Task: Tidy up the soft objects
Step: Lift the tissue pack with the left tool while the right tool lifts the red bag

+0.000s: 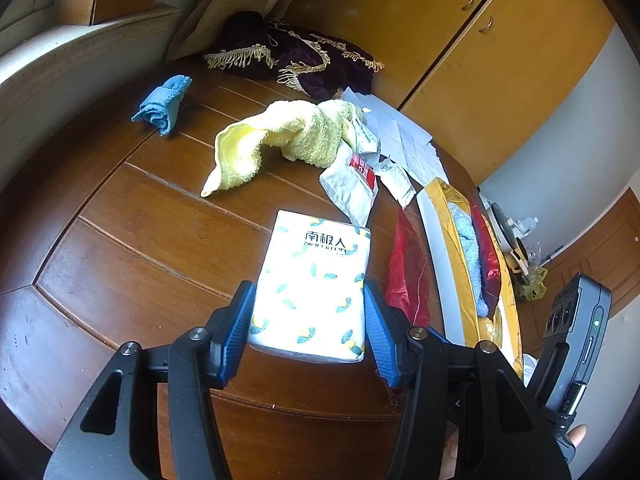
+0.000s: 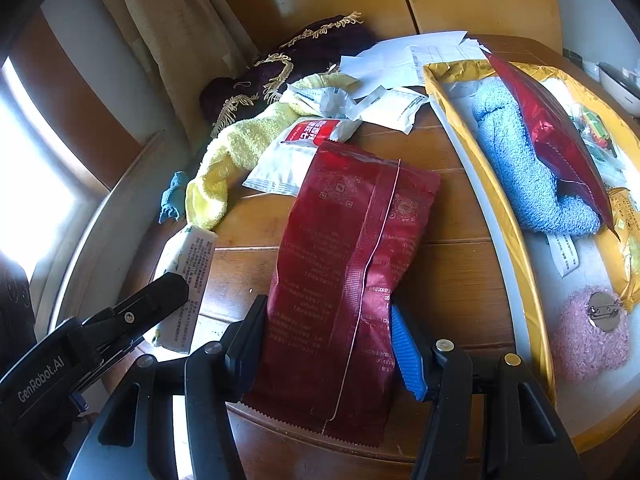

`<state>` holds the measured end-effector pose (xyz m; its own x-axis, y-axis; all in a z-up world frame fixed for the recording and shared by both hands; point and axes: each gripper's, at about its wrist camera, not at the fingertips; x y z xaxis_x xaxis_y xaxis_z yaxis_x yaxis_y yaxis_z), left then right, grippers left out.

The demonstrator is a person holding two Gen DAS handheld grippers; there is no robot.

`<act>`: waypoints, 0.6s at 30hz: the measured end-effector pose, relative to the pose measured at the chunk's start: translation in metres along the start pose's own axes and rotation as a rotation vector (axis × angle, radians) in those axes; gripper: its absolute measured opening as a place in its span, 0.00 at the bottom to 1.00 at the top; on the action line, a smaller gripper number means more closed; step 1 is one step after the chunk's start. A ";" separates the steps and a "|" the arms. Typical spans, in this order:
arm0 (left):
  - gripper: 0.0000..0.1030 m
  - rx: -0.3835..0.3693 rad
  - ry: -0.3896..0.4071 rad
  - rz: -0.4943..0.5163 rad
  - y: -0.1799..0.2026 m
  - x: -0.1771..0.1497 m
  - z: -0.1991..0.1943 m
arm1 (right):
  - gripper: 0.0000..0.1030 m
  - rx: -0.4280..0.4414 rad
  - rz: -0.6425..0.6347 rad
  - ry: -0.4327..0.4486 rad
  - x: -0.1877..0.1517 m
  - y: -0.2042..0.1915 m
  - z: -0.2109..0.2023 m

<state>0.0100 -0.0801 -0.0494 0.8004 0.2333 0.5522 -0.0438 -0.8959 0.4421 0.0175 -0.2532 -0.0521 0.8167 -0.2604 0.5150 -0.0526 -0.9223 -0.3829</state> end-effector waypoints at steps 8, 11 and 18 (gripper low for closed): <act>0.50 0.010 0.000 -0.001 -0.002 0.002 0.001 | 0.57 0.013 -0.010 0.002 0.002 -0.001 0.003; 0.50 0.014 0.005 -0.005 -0.003 0.002 0.000 | 0.57 0.011 -0.015 0.003 0.002 -0.002 0.003; 0.50 0.012 0.012 -0.003 -0.002 0.005 -0.001 | 0.57 0.033 -0.012 0.006 0.002 -0.001 0.001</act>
<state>0.0134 -0.0766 -0.0467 0.7930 0.2407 0.5596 -0.0344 -0.8995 0.4356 0.0198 -0.2526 -0.0520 0.8137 -0.2514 0.5241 -0.0240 -0.9154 -0.4018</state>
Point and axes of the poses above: each gripper's, at about its wrist camera, not at the fingertips, and z roughly the way its jaws point, y to its right, x to its top, and after that the axes turned 2 degrees about z, right-handed
